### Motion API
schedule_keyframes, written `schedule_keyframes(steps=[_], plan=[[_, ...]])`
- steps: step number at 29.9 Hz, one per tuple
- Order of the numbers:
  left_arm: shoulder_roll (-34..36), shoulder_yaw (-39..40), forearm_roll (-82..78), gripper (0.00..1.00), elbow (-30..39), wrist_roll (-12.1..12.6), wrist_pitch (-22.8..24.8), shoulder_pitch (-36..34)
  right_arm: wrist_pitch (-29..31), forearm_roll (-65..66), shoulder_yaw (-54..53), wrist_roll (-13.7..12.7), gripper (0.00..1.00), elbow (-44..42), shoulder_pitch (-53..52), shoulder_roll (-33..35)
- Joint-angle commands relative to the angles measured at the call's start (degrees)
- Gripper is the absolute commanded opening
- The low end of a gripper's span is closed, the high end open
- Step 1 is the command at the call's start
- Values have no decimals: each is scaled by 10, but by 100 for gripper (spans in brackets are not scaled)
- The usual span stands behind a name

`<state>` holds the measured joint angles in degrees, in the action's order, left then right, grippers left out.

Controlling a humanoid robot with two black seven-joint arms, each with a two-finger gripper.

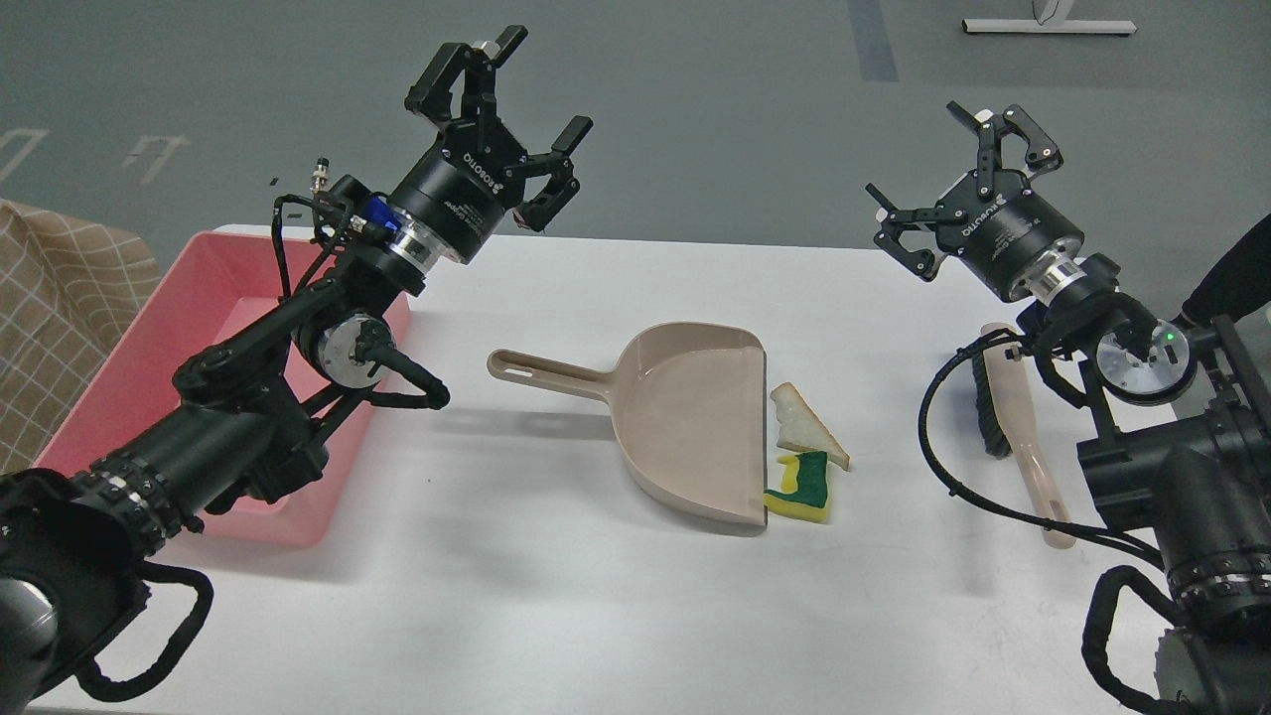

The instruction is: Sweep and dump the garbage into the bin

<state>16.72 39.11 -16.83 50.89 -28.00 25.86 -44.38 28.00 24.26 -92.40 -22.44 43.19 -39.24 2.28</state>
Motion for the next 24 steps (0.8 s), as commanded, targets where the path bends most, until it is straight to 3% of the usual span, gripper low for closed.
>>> schedule_keyframes(steps=[1,24], plan=[[-1,0,0,98,0,0,0,0,0,0,-1,0,100,0,-1,0],[1,0,1,98,1,0,-6,-1,0,0,-1,-1,100,1,-1,0]])
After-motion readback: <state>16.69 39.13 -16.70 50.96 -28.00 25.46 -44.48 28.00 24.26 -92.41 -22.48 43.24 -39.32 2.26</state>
